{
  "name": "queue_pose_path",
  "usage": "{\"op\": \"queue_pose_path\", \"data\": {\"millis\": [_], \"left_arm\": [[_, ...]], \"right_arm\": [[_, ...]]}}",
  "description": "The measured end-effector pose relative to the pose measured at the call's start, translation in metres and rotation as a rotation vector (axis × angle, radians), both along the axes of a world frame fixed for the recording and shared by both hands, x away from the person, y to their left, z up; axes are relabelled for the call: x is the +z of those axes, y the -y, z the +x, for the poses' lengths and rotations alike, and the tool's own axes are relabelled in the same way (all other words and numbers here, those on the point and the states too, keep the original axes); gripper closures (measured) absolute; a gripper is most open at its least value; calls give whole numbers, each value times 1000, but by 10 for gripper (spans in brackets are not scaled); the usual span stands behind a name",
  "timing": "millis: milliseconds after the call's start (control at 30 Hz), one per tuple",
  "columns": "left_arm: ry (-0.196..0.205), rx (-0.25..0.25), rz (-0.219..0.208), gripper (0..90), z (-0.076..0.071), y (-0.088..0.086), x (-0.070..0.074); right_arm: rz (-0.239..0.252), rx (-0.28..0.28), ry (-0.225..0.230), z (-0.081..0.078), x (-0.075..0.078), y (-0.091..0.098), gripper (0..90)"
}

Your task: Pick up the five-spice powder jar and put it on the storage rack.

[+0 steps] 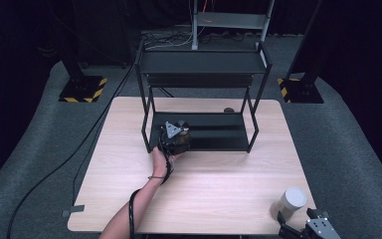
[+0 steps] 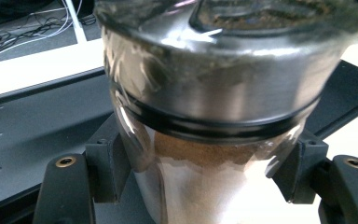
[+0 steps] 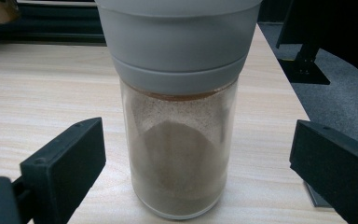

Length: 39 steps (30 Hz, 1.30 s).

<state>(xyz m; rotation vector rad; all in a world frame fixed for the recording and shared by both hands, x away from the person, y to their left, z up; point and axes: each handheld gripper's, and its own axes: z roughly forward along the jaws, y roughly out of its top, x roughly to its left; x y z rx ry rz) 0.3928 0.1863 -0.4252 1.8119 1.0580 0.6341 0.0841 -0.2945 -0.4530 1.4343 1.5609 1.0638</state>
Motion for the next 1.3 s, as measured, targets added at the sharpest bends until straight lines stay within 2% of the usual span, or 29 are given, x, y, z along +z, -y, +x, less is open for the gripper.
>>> {"op": "queue_pose_path", "data": {"millis": [233,433,700,1167,1300], "left_arm": [[1,-2,-6,312,4,2,-3],[-18,4,7,312,11,7,-3],[-20,8,18,312,15,13,-6],[-19,16,-2,312,19,19,-11],[-13,16,-22,312,19,19,-15]], "right_arm": [[-1,0,4,-1,1,0,24],[1,0,1,0,1,1,24],[2,-2,3,-1,1,1,24],[1,-2,4,-1,0,2,24],[1,-1,2,-1,0,2,24]]}}
